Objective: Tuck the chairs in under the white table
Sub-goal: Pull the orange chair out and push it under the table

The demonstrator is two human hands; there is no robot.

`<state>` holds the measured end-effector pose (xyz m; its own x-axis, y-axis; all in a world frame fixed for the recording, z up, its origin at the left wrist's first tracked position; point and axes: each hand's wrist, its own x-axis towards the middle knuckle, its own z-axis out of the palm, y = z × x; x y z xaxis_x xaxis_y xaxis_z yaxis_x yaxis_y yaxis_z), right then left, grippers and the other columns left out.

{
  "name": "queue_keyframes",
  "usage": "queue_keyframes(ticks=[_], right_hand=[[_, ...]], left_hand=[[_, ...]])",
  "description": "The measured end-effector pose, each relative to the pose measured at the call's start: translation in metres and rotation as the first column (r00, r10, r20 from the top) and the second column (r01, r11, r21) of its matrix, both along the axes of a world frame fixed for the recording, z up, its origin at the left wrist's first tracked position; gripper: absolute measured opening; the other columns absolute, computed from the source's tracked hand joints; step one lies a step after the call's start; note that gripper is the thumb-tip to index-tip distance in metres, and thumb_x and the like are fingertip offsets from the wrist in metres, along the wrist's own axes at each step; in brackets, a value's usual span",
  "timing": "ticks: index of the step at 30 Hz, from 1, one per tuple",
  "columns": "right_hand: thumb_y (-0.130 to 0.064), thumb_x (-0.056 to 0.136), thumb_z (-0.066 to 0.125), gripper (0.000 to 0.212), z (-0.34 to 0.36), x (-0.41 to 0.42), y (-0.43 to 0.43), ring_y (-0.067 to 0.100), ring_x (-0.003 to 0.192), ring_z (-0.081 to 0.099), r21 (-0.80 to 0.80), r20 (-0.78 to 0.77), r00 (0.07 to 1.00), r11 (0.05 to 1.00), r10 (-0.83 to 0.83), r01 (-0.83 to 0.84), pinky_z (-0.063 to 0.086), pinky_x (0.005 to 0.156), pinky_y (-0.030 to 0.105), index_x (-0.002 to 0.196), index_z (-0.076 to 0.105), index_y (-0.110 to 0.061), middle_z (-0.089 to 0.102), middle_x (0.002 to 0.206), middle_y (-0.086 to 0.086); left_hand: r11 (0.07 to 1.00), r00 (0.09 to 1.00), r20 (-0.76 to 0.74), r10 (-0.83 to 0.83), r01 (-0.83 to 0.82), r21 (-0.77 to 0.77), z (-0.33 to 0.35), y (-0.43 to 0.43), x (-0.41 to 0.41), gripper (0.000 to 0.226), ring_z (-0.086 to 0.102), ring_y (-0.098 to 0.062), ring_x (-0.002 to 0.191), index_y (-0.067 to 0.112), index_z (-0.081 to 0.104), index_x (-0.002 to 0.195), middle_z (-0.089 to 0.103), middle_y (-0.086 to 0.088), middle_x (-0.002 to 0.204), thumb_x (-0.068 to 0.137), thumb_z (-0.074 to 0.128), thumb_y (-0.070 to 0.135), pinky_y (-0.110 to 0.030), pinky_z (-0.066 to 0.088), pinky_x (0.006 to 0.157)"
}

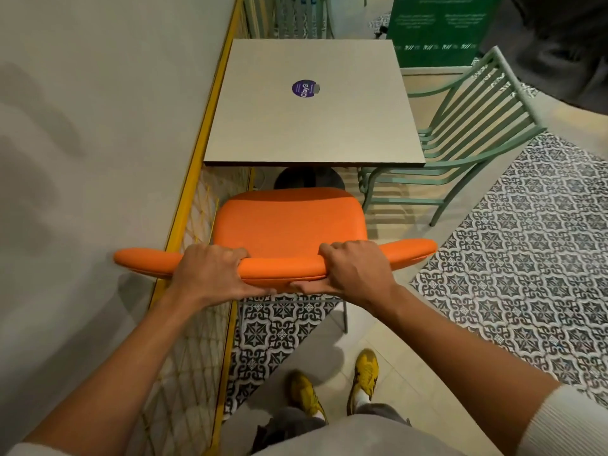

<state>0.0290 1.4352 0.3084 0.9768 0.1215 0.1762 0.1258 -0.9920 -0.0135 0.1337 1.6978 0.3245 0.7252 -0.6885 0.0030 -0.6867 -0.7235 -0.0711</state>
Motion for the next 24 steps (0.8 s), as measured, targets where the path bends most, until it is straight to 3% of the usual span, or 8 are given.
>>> queue_keyframes(ticks=[2, 7, 11, 15, 24], right_hand=[[-0.105, 0.075, 0.035, 0.087, -0.0032, -0.0045, 0.0011, 0.023, 0.046, 0.053, 0.010, 0.015, 1.000, 1.000, -0.023, 0.023, 0.026, 0.051, 0.030, 0.072, 0.059, -0.021, 0.060, 0.059, -0.003], [-0.106, 0.074, 0.031, 0.090, -0.0051, -0.0044, 0.0039, 0.019, 0.045, 0.039, 0.027, 0.021, 0.999, 0.998, -0.049, 0.049, 0.031, 0.049, 0.029, 0.074, 0.061, -0.021, 0.058, 0.059, -0.005], [-0.106, 0.075, 0.029, 0.092, -0.0082, -0.0053, 0.0019, 0.021, 0.047, 0.053, 0.010, 0.019, 0.999, 0.999, -0.042, 0.042, 0.040, 0.049, 0.031, 0.078, 0.063, -0.020, 0.061, 0.061, -0.003], [-0.104, 0.077, 0.027, 0.091, -0.0045, 0.0014, -0.0014, 0.023, 0.046, 0.053, 0.005, 0.018, 1.000, 1.000, -0.021, 0.021, 0.036, 0.048, 0.030, 0.076, 0.061, -0.019, 0.058, 0.060, -0.003], [-0.105, 0.076, 0.030, 0.090, -0.0035, -0.0038, -0.0016, 0.022, 0.050, 0.055, 0.027, -0.004, 0.999, 0.999, -0.034, 0.034, 0.045, 0.049, 0.032, 0.075, 0.059, -0.019, 0.057, 0.062, -0.003]], left_hand=[[1.000, 1.000, 0.003, -0.022, 0.022, 0.014, -0.0002, 0.0020, -0.0010, 0.100, 0.067, -0.019, 0.055, 0.029, 0.074, 0.085, 0.066, 0.007, 0.060, 0.060, 0.028, 0.114, -0.030, 0.054, 0.059], [1.000, 1.000, -0.002, -0.026, 0.026, -0.003, -0.0001, 0.0049, 0.0002, 0.093, 0.065, -0.019, 0.053, 0.031, 0.070, 0.083, 0.064, 0.008, 0.058, 0.060, 0.035, 0.113, -0.030, 0.054, 0.056], [0.998, 1.000, -0.022, 0.020, -0.021, -0.055, -0.0045, 0.0085, -0.0005, 0.092, 0.065, -0.018, 0.053, 0.032, 0.071, 0.081, 0.064, 0.010, 0.059, 0.056, 0.037, 0.114, -0.033, 0.056, 0.056], [1.000, 0.999, -0.028, 0.024, -0.024, -0.015, -0.0039, 0.0040, 0.0073, 0.096, 0.065, -0.019, 0.052, 0.031, 0.072, 0.081, 0.062, 0.008, 0.056, 0.055, 0.035, 0.115, -0.033, 0.055, 0.056], [0.997, 0.999, -0.044, -0.005, 0.009, 0.078, 0.0004, -0.0004, 0.0033, 0.100, 0.066, -0.018, 0.053, 0.034, 0.076, 0.098, 0.066, 0.010, 0.059, 0.057, 0.034, 0.115, -0.031, 0.056, 0.056]])
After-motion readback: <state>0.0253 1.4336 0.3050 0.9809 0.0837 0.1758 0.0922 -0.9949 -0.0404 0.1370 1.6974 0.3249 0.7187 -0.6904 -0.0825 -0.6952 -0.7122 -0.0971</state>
